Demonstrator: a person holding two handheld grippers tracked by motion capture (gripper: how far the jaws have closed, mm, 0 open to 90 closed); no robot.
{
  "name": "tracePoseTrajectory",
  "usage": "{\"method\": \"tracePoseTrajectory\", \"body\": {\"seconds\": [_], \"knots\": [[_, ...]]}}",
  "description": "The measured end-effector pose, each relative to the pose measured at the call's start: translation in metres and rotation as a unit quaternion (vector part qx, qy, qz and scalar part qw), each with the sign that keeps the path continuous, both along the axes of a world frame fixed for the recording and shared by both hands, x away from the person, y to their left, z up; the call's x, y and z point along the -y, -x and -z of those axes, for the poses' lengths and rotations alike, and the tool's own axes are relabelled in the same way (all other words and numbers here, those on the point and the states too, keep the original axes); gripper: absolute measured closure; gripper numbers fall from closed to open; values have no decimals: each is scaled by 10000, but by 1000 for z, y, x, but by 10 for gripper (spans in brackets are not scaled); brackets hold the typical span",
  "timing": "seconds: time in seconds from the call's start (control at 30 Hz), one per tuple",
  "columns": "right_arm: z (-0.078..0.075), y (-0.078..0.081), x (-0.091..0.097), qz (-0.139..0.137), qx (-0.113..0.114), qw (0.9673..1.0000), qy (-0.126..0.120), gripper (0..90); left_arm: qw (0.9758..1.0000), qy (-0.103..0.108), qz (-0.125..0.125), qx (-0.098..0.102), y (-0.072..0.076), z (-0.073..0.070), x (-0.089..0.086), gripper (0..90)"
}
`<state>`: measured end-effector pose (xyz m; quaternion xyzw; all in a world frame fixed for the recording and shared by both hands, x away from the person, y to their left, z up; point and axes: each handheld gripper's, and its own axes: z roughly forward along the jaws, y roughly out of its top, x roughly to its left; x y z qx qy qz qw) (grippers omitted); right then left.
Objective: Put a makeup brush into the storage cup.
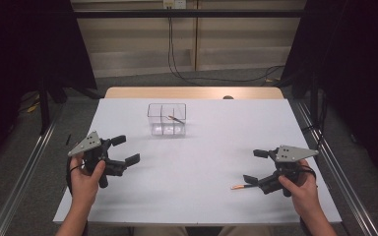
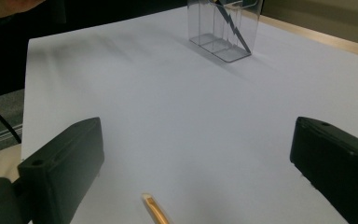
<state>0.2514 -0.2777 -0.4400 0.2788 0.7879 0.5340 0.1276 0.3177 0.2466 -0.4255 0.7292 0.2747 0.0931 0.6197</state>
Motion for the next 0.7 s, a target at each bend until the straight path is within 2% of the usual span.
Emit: {"method": "tracePoseTrajectory", "body": {"seconds": [0.37,0.53,0.7], "knots": [[-1,0,2,20,-79,9999,110,24,10000,8,-16,5,1,-1,1,16],[0,-2,2,45,-235,9992,320,24,10000,-63,53,9,0,0,2,16],[-1,-2,3,58,-297,9984,482,25,10000,-68,69,7,-1,-1,5,16]]}}
